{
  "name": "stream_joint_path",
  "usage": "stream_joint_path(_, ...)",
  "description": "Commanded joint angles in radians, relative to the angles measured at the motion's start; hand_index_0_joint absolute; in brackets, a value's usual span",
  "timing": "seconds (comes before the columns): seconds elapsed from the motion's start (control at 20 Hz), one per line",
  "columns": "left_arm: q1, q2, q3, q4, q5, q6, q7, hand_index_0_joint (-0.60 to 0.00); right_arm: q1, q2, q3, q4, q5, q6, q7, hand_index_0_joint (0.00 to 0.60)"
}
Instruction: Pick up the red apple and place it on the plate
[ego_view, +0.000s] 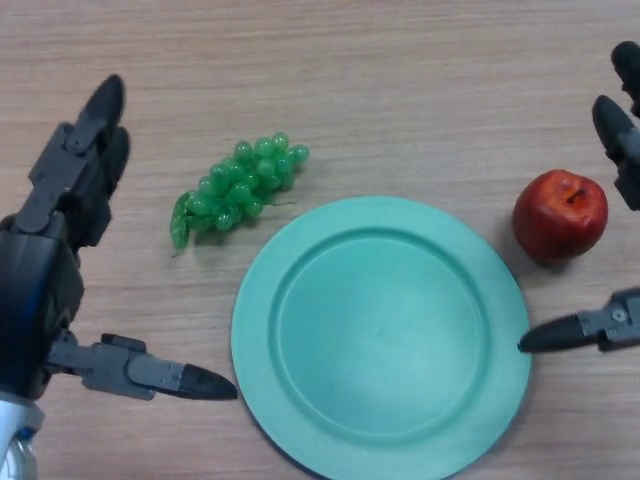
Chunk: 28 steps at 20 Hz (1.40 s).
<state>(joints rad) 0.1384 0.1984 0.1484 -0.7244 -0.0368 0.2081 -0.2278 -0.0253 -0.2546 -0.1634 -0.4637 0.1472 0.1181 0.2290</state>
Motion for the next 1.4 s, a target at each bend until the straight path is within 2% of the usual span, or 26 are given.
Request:
stream_joint_path(0.05, -0.001, 0.011, 0.038, -0.090, -0.012, -0.095, 0.028, 0.000, -0.109, -0.062, -0.046, 0.123, -0.010, -0.209, -0.052, 0.000)
stream_joint_path(0.35, 0.021, 0.003, 0.089, -0.096, -0.061, -0.102, 0.014, 0.000, -0.327, -0.152, -0.026, 0.665, -0.143, -0.480, -0.126, 0.000)
stream_joint_path(0.55, 0.051, -0.007, 0.113, -0.081, -0.059, -0.144, 0.006, 0.000, -0.431, -0.189, 0.012, 1.024, -0.273, -0.645, -0.180, 0.000)
stream_joint_path(0.6, 0.052, -0.007, 0.113, -0.080, -0.058, -0.144, 0.007, 0.000, -0.434, -0.194, 0.017, 1.041, -0.296, -0.655, -0.187, 0.100)
stream_joint_path(0.65, 0.053, -0.008, 0.113, -0.079, -0.057, -0.143, 0.011, 0.000, -0.440, -0.201, 0.025, 1.074, -0.339, -0.671, -0.201, 0.250)
stream_joint_path(0.7, 0.053, -0.008, 0.110, -0.080, -0.054, -0.139, 0.020, 0.000, -0.447, -0.202, 0.027, 1.101, -0.364, -0.677, -0.217, 0.351)
stream_joint_path(0.75, 0.053, -0.008, 0.099, -0.082, -0.047, -0.130, 0.036, 0.000, -0.454, -0.200, 0.028, 1.131, -0.397, -0.675, -0.247, 0.500)
stream_joint_path(0.8, 0.057, -0.008, 0.082, -0.088, -0.039, -0.120, 0.052, 0.000, -0.457, -0.194, 0.024, 1.134, -0.408, -0.667, -0.297, 0.599)
stream_joint_path(0.95, 0.058, -0.008, 0.072, -0.087, -0.031, -0.114, 0.056, 0.000, -0.428, -0.174, 0.010, 1.003, -0.300, -0.591, -0.273, 0.600)
stream_joint_path(1.05, 0.047, -0.008, 0.060, -0.087, -0.023, -0.101, 0.061, 0.000, -0.383, -0.148, -0.006, 0.816, -0.156, -0.450, -0.214, 0.600)
stream_joint_path(1.2, 0.039, -0.007, 0.046, -0.095, -0.008, -0.082, 0.053, 0.000, -0.296, -0.120, -0.008, 0.544, -0.057, -0.298, -0.193, 0.600)
stream_joint_path(1.3, 0.033, -0.005, 0.053, -0.093, -0.025, -0.076, 0.048, 0.000, -0.218, -0.088, 0.014, 0.377, -0.088, -0.246, -0.191, 0.600)
stream_joint_path(1.4, 0.028, -0.003, 0.067, -0.102, -0.050, -0.063, 0.038, 0.000, -0.152, -0.040, 0.065, 0.296, -0.217, -0.256, -0.222, 0.600)
